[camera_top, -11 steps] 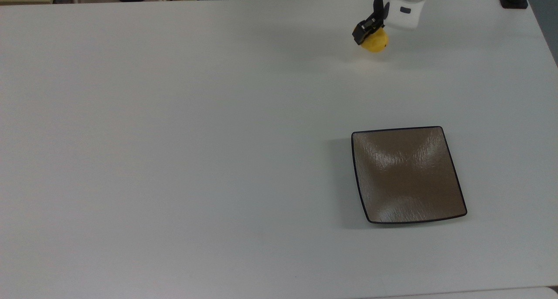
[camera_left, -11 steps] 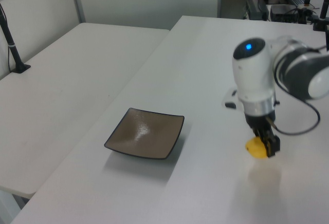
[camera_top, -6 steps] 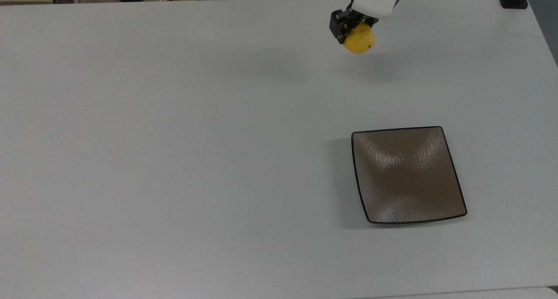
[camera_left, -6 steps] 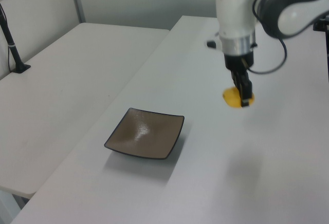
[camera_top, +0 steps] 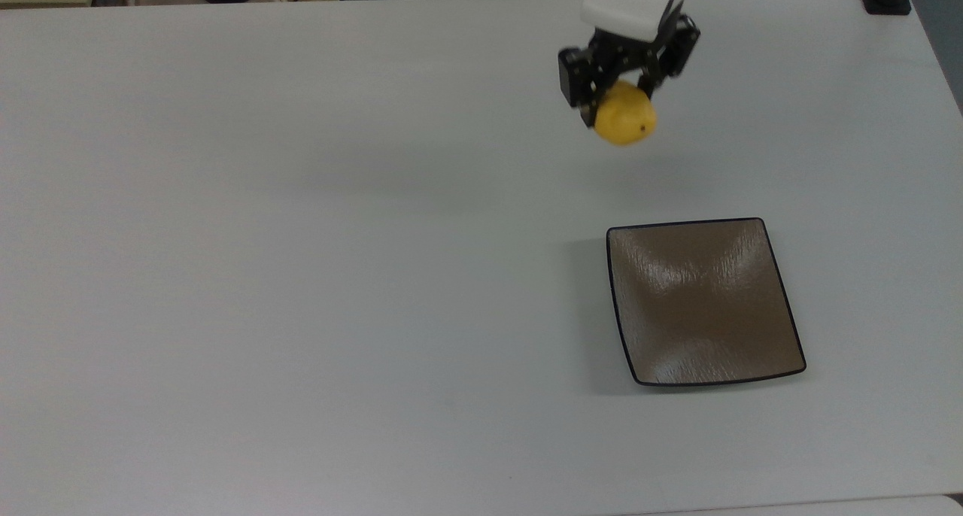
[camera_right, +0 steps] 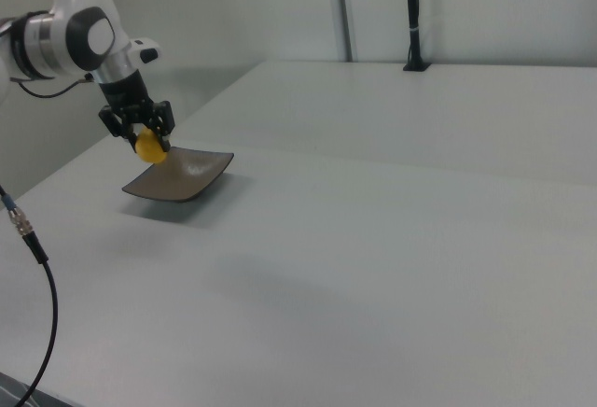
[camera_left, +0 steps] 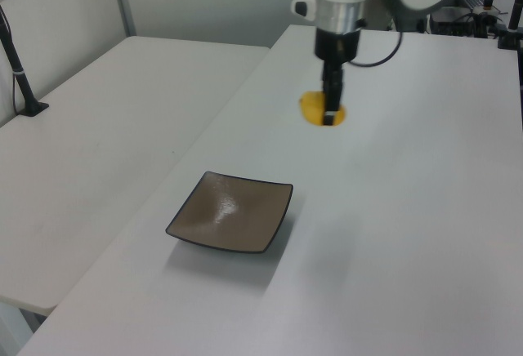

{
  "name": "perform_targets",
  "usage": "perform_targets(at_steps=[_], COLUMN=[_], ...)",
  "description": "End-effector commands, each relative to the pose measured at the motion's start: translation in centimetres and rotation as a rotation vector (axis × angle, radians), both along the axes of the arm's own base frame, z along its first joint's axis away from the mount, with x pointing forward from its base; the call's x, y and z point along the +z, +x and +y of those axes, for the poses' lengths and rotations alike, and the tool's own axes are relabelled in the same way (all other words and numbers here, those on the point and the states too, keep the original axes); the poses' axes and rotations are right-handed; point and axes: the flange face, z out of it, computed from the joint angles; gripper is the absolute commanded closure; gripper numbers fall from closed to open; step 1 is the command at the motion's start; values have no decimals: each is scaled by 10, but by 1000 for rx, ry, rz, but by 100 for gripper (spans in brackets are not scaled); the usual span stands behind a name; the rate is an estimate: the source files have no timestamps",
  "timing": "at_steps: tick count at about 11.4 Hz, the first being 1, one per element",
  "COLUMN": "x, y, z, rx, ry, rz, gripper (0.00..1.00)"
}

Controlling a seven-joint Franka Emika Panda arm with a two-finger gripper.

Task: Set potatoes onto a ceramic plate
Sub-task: 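Carry the potato over the brown square plate and lower it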

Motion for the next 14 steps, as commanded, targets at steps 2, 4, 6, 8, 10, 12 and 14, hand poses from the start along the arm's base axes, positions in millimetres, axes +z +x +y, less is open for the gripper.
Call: perform_targets(at_steps=[2, 4, 6, 8, 10, 12, 14], x=[-53, -73, -109, -136, -160, -168, -173], y=[52, 68, 77, 82, 80, 79, 78], z=[37, 50, 61, 72, 86, 91, 93], rx=[-77, -116, -127, -120, -112, -105, -100], ry=[101, 166, 199, 226, 251, 261, 255], rz=[-172, -249, -284, -317, -324, -336, -331], gripper=[79, 79, 79, 77, 70, 52, 0])
